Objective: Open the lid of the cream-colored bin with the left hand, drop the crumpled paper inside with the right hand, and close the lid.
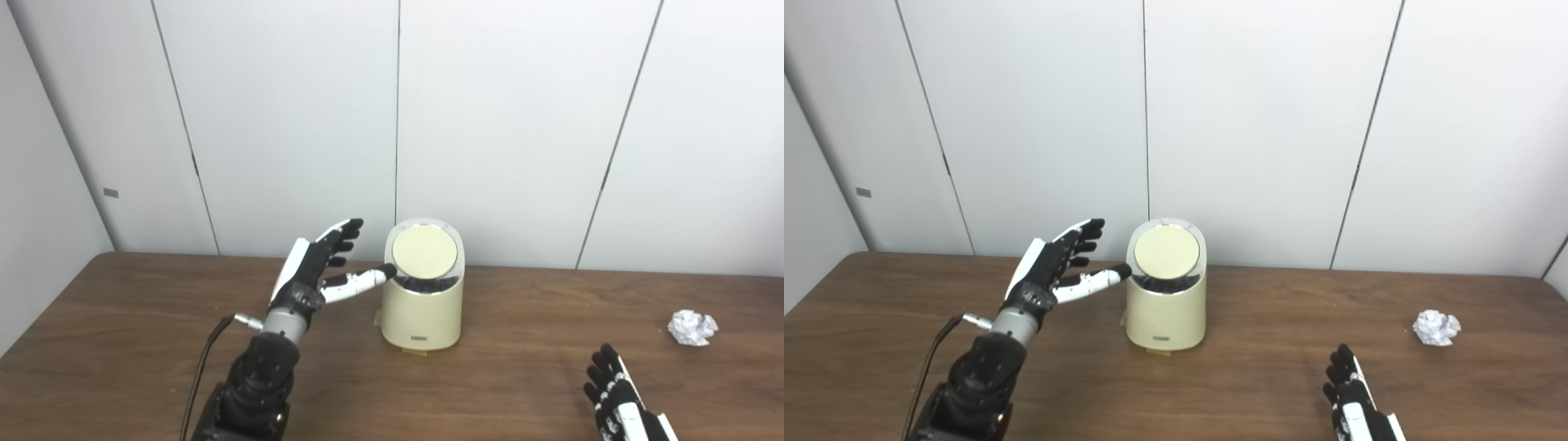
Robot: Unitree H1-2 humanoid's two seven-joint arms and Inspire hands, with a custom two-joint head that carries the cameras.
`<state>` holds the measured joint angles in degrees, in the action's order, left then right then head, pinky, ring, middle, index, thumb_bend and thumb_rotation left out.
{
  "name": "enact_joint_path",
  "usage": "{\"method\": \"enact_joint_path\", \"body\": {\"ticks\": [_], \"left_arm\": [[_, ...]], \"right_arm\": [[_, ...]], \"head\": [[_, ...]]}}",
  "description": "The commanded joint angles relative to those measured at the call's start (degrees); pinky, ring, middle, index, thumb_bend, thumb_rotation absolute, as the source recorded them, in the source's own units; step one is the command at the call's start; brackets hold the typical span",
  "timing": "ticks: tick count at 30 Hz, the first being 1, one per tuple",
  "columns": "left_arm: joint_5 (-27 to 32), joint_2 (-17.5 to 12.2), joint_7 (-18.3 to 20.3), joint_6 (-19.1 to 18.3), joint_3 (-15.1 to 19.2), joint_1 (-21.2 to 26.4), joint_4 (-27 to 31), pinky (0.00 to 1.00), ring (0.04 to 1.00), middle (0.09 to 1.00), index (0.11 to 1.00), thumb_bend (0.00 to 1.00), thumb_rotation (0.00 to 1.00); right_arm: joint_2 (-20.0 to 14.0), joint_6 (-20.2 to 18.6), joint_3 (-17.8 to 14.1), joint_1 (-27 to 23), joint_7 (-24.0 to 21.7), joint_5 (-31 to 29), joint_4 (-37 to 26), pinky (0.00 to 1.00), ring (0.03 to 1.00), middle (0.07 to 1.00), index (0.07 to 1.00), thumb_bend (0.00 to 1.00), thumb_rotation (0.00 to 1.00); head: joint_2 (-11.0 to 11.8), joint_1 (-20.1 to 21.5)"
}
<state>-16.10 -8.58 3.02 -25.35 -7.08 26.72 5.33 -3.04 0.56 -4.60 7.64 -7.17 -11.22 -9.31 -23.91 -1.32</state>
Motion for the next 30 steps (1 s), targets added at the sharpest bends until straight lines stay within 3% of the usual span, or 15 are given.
{"method": "enact_joint_path", "body": {"ticks": [1, 18, 30], "left_arm": [[-1.43, -0.43, -0.38, 1.63, -0.34, 4.78, -0.69, 0.84, 0.871, 0.889, 0.909, 0.85, 0.34], [-5.39, -1.38, 0.79, 0.87, -3.85, 14.78, -11.35, 0.75, 0.884, 0.936, 0.945, 0.88, 0.35], [-6.02, -0.41, 3.98, -1.42, -4.79, 19.79, -15.72, 0.77, 0.925, 0.960, 0.964, 0.88, 0.23]], "right_arm": [[0.79, 1.71, 1.00, 4.23, -0.70, -0.19, 4.44, 1.00, 1.000, 1.000, 0.986, 0.47, 0.83], [1.32, 1.56, 1.25, 4.13, -0.62, -0.02, 4.89, 1.00, 0.999, 1.000, 0.979, 0.51, 0.83], [1.67, 2.19, 1.87, 4.28, -0.54, 1.27, 5.78, 1.00, 0.998, 1.000, 0.981, 0.51, 0.85]], "head": [[-0.01, -0.02], [-0.60, 0.31], [-0.97, 0.66]]}}
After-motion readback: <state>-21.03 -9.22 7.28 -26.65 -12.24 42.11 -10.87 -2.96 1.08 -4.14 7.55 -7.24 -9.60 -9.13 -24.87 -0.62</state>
